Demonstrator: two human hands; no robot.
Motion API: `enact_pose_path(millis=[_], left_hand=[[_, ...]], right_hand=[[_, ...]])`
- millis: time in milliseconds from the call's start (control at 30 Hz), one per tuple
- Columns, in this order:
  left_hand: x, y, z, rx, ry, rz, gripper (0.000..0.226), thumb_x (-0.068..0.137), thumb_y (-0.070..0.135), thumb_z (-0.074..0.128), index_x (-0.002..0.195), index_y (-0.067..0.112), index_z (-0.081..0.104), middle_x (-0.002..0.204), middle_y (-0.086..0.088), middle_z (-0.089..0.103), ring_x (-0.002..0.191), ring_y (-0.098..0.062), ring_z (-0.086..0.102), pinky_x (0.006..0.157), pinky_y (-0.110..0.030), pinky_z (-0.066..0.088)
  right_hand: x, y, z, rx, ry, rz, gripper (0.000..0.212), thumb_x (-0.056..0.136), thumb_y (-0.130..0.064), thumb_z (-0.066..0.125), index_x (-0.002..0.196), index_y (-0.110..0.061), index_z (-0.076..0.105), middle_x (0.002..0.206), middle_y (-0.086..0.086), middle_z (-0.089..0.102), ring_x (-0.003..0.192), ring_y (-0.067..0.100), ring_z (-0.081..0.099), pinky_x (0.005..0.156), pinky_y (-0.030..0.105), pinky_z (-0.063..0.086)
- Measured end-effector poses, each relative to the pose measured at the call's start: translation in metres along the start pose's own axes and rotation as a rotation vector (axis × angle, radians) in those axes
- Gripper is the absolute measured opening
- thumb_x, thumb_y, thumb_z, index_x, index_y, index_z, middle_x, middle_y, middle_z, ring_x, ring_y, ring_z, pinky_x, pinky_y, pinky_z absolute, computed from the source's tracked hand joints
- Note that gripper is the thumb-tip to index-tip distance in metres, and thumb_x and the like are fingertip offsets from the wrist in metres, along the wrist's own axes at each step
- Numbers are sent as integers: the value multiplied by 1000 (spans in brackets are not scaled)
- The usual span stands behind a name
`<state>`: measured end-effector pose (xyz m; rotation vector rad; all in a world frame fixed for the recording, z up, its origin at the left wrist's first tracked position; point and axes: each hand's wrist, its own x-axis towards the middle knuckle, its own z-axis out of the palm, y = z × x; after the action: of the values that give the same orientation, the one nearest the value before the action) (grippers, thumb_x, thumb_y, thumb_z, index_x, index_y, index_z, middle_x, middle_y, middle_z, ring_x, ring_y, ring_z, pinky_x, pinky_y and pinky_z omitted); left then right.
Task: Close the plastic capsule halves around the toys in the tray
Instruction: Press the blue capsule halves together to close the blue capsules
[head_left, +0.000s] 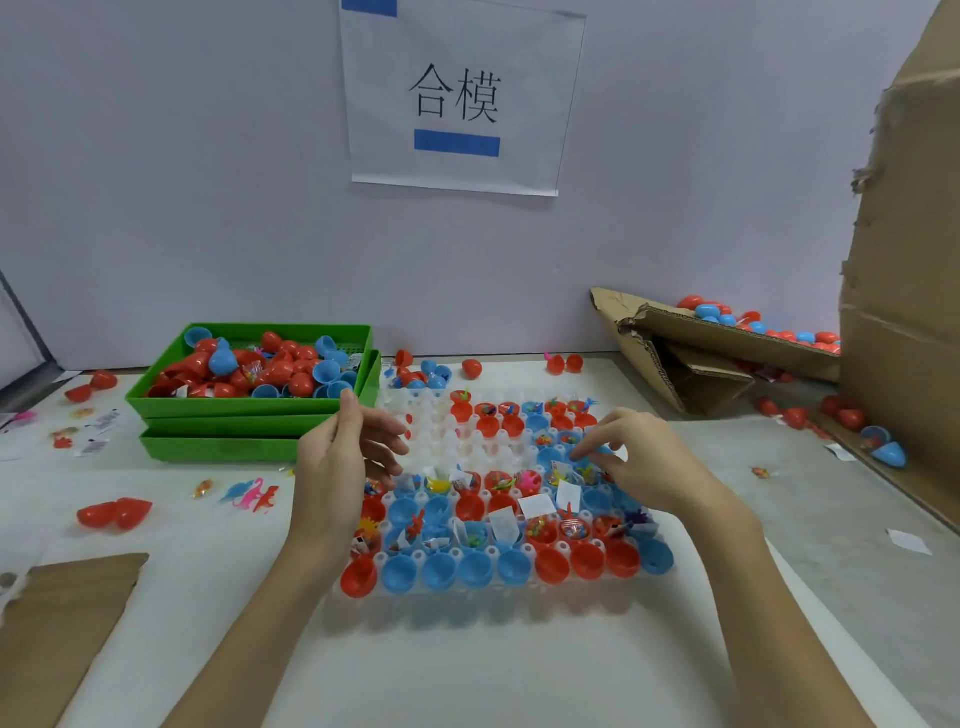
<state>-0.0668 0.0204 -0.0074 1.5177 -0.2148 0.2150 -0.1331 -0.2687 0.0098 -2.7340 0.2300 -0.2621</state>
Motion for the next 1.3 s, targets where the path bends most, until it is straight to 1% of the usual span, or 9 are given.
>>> enact_pose_path(millis=[267,400,600,700,800,933,1100,1200,1300], left_hand=[[0,1,0,11,-10,-11,59,113,40,34,84,6,72,72,-6,73,61,-15,67,59,-31,55],[0,2,1,7,-21,-12,60,113,41,34,84,5,72,72,-7,72,60,-16,66,57,-30,55],[0,2,0,-5,-34,-16,60,113,41,34,84,5,72,71,-6,73,60,-14,67,58,-30,55],[0,2,0,-15,-37,-23,60,113,41,34,84,4,72,71,-6,72,59,-15,67,56,-27,55],[-1,2,1,-21,-45,-25,60,113,40,34,84,3,71,69,-5,72,57,-13,66,51,-21,54],[-2,2,1,-7,-58,-29,57,112,39,36,85,3,71,71,-5,72,57,-13,66,50,-20,53],[-6,3,2,183,-173,65,10,99,27,68,98,19,74,85,6,74,73,-12,70,63,-24,59],[-9,3,7,218,-271,68,18,92,26,77,110,23,74,101,11,77,92,-8,72,77,-26,62],[-12,6,9,108,-315,44,24,90,24,79,113,22,74,106,9,79,96,-11,76,82,-26,62]], right_hand=[[-4,-3,-3,-6,25,-15,16,94,-19,72,101,-30,80,115,-7,62,98,9,49,76,23,40],[-2,-9,1,78,136,-84,19,97,-21,69,101,-35,79,104,-13,59,89,6,54,67,15,38],[3,-11,16,-64,-10,-102,21,102,-32,60,116,-31,76,102,-16,49,105,11,38,82,29,29],[4,-5,15,-21,26,-81,18,101,-33,62,110,-29,76,90,-26,45,102,9,38,85,30,31],[4,-4,12,58,61,-70,6,96,-33,69,97,-32,74,86,-32,45,90,6,50,78,21,41],[4,-9,12,108,119,-74,13,92,-28,74,86,-37,66,83,-26,55,82,4,57,63,10,37],[-2,-27,9,252,240,-206,11,91,-22,75,92,-31,71,92,-20,61,89,-3,59,65,7,47],[-11,-49,8,382,246,-339,8,90,-22,75,92,-30,73,98,-18,65,94,2,62,74,14,54],[-19,-69,10,474,203,-450,7,91,-21,74,95,-27,76,102,-21,67,99,6,64,77,19,55]])
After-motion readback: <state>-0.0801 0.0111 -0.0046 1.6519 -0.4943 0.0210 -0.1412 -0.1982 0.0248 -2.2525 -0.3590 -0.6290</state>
